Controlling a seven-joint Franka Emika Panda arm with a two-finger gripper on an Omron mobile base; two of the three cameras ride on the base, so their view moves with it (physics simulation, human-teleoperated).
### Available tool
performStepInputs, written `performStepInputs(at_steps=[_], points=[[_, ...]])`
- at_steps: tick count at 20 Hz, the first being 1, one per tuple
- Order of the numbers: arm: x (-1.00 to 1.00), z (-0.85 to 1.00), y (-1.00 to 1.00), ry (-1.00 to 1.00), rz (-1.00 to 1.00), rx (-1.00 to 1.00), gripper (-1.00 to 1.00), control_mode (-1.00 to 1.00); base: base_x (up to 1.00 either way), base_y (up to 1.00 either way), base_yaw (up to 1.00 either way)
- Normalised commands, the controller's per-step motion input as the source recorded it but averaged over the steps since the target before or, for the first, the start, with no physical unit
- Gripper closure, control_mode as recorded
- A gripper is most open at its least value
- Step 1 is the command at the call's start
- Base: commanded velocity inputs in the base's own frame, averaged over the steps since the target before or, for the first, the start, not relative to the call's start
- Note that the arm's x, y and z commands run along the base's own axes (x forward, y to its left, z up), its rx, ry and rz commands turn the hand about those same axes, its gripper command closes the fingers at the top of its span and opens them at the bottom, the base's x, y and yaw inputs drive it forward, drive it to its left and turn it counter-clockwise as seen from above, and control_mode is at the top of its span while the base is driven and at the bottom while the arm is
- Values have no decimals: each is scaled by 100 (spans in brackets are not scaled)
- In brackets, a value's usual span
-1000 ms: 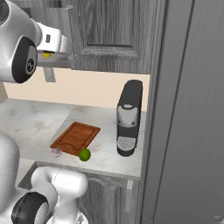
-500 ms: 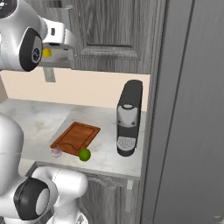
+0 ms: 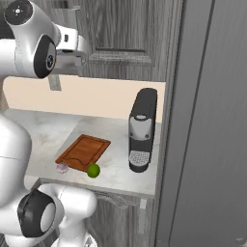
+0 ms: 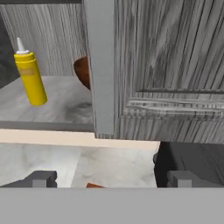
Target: Open the cabinet. Place the bowl and condiment on the counter. Then place the lime and garlic on the cutting board.
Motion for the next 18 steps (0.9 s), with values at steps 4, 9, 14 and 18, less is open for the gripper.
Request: performStepInputs(at_steps=[4,9,14,18], points=[[47,0,0,0,0,0,-100,-100,0,0,0],[46,0,0,0,0,0,-100,-100,0,0,0],[46,-3,0,0,0,0,-100,-100,0,0,0],[52,-5,8,0,0,0,-100,-100,0,0,0]])
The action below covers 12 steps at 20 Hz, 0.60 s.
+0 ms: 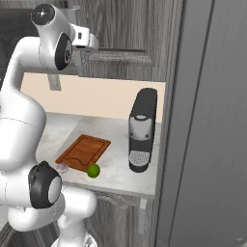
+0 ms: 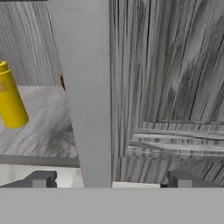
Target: Open the cabinet. Place the bowl and condiment on the counter. Then place the lime and garlic on the cutting board.
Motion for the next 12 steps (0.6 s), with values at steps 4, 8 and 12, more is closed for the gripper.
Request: performStepInputs(at_steps=[4,8,12], points=[[55,-6,13,0,0,0,-100,-100,0,0,0],[52,-7,8,0,0,0,-100,-100,0,0,0],[49,-7,0,0,0,0,-100,-100,0,0,0]])
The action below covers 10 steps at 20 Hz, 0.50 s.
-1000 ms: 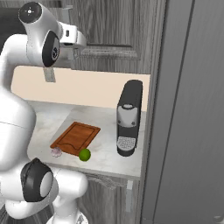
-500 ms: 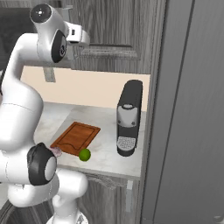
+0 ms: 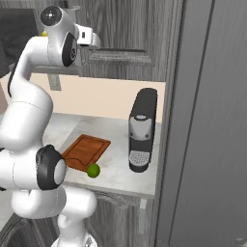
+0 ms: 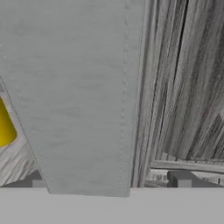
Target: Open the cabinet. Place the bowl and condiment on the counter. Then place the lime and garlic on the cutting board.
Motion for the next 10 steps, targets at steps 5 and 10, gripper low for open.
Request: performStepInputs(at_steps=[5,10], points=[[46,-8,0,0,0,0,100,-100,0,0,0],[24,-6,0,0,-1,0,100,-100,0,0,0]])
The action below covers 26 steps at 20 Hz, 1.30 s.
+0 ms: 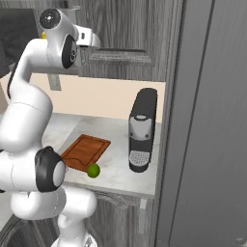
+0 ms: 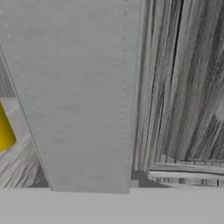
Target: Open the cabinet. Place the bowl and condiment on the counter. Then place the lime and garlic on the cutting board.
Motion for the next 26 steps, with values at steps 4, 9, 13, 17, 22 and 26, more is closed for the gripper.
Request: performStepInputs(at_steps=[4,9,13,17,22,26], points=[[6,-6,-9,0,-6,0,100,-100,0,0,0],[-15,0,-47,0,-9,3,100,-100,0,0,0],[-55,7,-69,2,-8,20,100,-100,0,0,0],[-77,17,-84,5,-8,25,100,-100,0,0,0],[-82,8,-88,0,-6,18,100,-100,0,0,0],[-71,0,-81,0,-6,12,100,-100,0,0,0]])
